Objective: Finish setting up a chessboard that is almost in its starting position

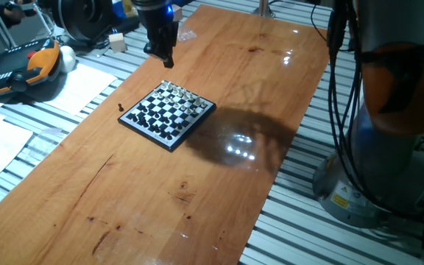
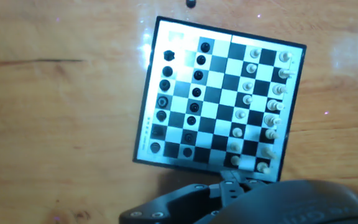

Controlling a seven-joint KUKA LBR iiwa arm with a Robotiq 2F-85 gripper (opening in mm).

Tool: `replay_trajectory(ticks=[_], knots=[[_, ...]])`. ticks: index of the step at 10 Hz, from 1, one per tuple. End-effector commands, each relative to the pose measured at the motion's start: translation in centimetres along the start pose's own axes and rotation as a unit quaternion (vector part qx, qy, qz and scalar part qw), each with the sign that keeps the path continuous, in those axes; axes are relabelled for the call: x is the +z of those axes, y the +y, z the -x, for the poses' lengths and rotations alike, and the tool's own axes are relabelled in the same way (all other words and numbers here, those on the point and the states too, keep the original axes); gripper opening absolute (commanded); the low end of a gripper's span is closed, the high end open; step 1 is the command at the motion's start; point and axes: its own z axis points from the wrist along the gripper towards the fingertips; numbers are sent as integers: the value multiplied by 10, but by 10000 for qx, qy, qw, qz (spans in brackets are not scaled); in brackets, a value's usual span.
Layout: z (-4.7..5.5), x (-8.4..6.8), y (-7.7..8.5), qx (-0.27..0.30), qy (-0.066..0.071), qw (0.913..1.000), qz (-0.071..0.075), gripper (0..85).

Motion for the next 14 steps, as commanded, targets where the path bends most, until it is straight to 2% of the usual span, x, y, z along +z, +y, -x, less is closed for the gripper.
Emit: replay_trajectory(ticks=[1,3,4,6,7,8,11,12,13,14], knots=[[5,-1,3,76,-7,10000,-7,0],[36,-7,14,183,85,9998,-8,0],[57,-4,13,189,70,9998,23,0],[86,4,11,147,93,9998,-46,0],[100,5,10,131,131,9998,-30,0],[112,5,12,153,8,9999,-22,0],[135,8,16,130,-222,9997,-60,0],[144,13,18,85,-260,9996,-92,0],[148,19,17,15,-297,9995,-87,0],[146,19,17,-16,-206,9998,-40,0]])
